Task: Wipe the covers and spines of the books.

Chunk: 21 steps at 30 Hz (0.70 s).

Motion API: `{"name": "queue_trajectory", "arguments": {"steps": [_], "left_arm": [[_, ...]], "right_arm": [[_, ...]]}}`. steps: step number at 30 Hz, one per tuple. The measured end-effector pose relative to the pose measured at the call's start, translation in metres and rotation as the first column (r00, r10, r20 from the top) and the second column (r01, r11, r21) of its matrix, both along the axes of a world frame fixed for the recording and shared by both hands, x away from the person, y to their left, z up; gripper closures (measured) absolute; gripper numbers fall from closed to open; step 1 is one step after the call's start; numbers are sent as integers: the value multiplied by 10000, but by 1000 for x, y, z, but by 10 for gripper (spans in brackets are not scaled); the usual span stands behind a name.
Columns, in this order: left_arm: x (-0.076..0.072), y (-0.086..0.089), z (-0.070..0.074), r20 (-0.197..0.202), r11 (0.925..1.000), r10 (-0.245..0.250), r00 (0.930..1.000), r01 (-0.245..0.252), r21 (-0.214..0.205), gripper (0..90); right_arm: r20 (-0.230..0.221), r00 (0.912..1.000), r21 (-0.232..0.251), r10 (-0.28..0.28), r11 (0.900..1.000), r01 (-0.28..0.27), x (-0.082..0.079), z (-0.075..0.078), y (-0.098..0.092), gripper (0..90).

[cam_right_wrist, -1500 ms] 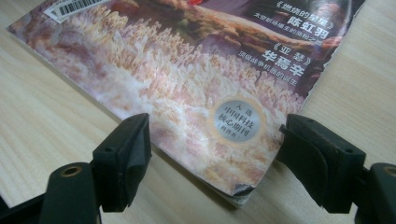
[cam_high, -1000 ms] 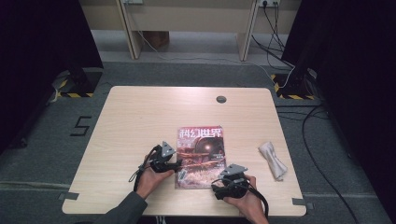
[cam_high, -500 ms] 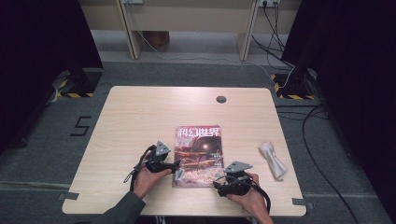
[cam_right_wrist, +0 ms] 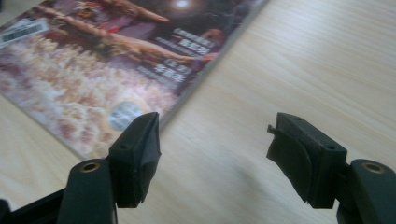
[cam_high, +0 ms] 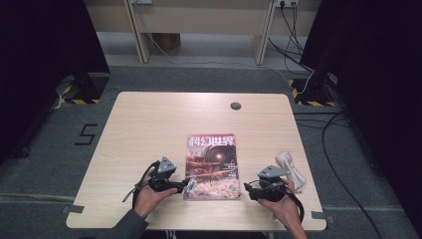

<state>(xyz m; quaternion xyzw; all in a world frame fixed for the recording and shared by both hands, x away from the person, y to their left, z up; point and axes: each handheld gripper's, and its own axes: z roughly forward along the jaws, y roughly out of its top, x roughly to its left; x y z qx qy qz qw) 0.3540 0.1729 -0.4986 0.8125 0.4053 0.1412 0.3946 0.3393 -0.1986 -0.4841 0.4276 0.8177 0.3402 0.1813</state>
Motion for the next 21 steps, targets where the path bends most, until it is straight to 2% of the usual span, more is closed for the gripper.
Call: {"name": "queue_trajectory", "arguments": {"steps": [4, 12, 18, 21], "left_arm": [[-8, 10, 0, -19, 10000, 34, 10000, -34, -42, 270], [-20, 23, 0, -20, 10000, 86, 10000, -86, -42, 250], [-29, 26, 1, 23, 9999, -38, 10000, 38, -94, 249], [-31, 28, 2, 41, 10000, 3, 10000, -2, -93, 249]], "right_arm": [[120, 9991, 4, -398, 9992, 398, 4, 2, -14, 332], [102, 9964, -113, -847, 9963, 848, 10, 1, -31, 342], [257, 9908, -3, -1329, 9911, 1330, 13, 5, -50, 372], [355, 9852, -65, -1675, 9858, 1679, 16, 8, -62, 390]]}}
